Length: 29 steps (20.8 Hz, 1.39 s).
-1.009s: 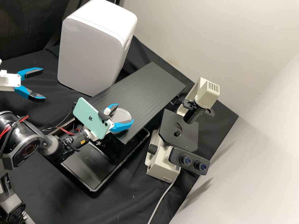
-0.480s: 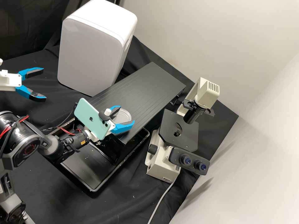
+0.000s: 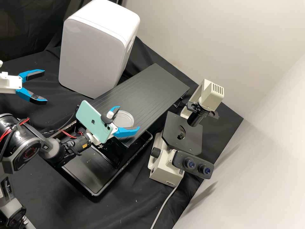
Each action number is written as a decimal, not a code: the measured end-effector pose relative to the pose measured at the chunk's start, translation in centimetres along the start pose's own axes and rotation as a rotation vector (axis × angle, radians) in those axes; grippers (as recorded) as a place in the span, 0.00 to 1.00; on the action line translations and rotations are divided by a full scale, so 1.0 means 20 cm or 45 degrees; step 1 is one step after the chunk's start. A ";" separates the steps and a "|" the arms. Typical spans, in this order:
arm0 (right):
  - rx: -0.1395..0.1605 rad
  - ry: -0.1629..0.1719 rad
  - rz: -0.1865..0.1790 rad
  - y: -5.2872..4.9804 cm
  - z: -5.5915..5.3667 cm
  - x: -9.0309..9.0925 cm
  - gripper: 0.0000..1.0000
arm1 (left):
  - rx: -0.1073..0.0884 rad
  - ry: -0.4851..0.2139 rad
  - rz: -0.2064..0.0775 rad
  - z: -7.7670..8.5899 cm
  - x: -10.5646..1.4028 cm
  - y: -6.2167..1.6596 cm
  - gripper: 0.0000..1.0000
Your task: Remove the lid from the petri dish
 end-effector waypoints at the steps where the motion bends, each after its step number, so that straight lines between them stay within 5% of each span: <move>1: 0.000 0.000 0.000 0.00 0.00 0.00 1.00 | 0.000 0.000 0.000 0.00 0.00 0.000 1.00; 5: 0.001 0.009 -0.009 -0.01 -0.01 0.00 1.00 | 0.019 0.000 0.000 0.00 0.00 0.000 1.00; 29: -0.003 0.003 -0.038 -0.03 0.00 -0.03 1.00 | 0.030 0.000 0.000 0.00 0.00 -0.001 1.00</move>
